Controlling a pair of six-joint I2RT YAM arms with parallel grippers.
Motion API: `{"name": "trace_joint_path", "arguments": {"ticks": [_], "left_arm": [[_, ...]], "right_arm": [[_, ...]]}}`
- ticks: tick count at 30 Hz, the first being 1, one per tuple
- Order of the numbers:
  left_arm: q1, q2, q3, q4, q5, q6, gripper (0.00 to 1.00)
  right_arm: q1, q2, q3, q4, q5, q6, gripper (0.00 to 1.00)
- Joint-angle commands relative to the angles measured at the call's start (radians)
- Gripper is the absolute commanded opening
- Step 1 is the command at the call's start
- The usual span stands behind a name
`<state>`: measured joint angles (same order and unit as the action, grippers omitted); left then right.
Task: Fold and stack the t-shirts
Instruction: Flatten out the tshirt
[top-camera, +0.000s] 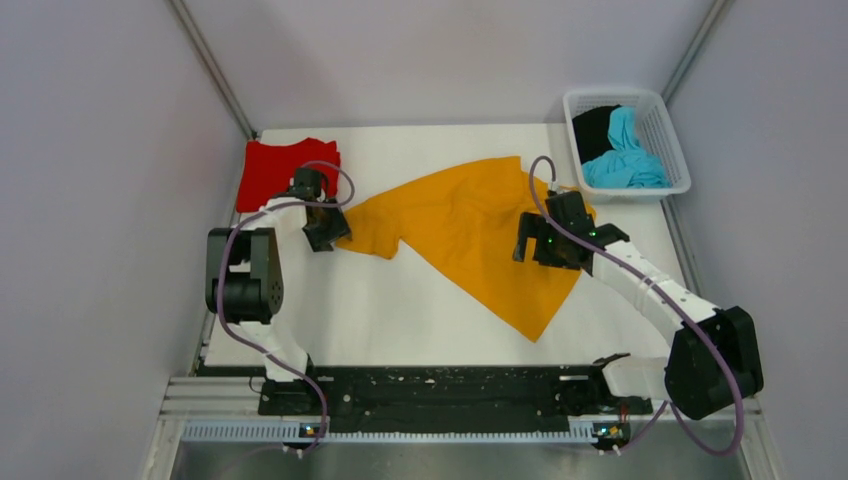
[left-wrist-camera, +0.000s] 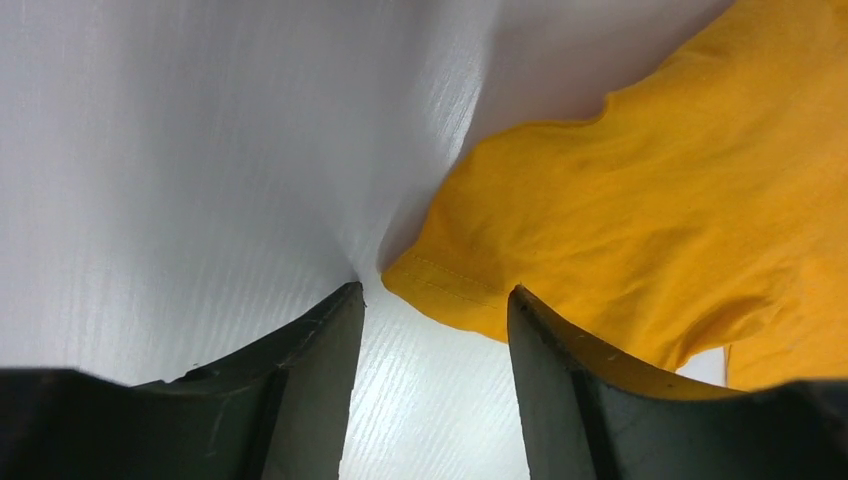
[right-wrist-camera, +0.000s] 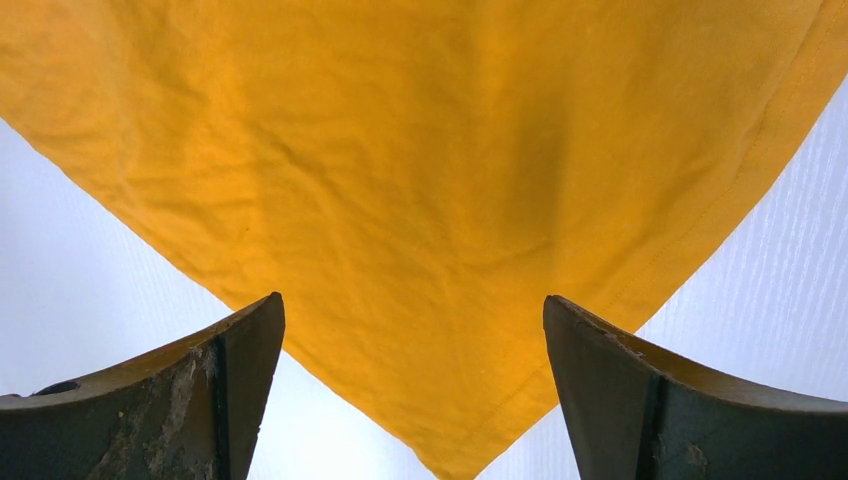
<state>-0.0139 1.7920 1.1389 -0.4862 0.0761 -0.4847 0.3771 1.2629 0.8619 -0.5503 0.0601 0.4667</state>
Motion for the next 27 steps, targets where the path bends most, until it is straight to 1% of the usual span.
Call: {"name": "trace_joint_path", "arguments": {"ticks": [1, 4, 5, 9, 14, 17, 20, 22, 24, 26, 27], "left_arm": [[0.005, 0.033, 0.016, -0.021, -0.012, -0.006, 0.59], [0.003, 0.052, 0.027, -0.025, -0.001, -0.004, 0.50], [0.002, 0.056, 0.030, -0.025, 0.008, -0.002, 0.49], [0.002, 0.069, 0.035, -0.024, 0.018, 0.000, 0.46], [-0.008, 0.091, 0.074, -0.069, -0.033, 0.007, 0.39], [-0.023, 0.103, 0.096, -0.103, -0.066, 0.015, 0.39], [-0.034, 0.123, 0.109, -0.124, -0.066, 0.021, 0.37], [-0.041, 0.133, 0.113, -0.130, -0.102, 0.023, 0.31], [-0.048, 0.138, 0.114, -0.131, -0.106, 0.021, 0.25], [-0.049, 0.140, 0.116, -0.132, -0.106, 0.023, 0.21], [-0.049, 0.140, 0.117, -0.131, -0.109, 0.024, 0.17]], "right_arm": [[0.010, -0.039, -0.009, 0.005, 0.020, 0.017, 0.99], [0.009, -0.046, -0.013, 0.004, 0.022, 0.022, 0.99], [0.009, -0.050, -0.015, 0.004, 0.026, 0.023, 0.99], [0.009, -0.053, -0.017, 0.001, 0.037, 0.025, 0.99], [0.009, -0.055, -0.019, 0.001, 0.044, 0.028, 0.99], [0.009, -0.056, -0.024, 0.001, 0.048, 0.026, 0.99], [0.009, -0.058, -0.027, 0.001, 0.056, 0.027, 0.99], [0.009, -0.061, -0.030, 0.001, 0.057, 0.029, 0.99], [0.010, -0.065, -0.033, 0.001, 0.055, 0.026, 0.99], [0.009, -0.072, -0.036, 0.001, 0.051, 0.016, 0.99], [0.009, -0.075, -0.038, 0.000, 0.048, 0.009, 0.99]]}}
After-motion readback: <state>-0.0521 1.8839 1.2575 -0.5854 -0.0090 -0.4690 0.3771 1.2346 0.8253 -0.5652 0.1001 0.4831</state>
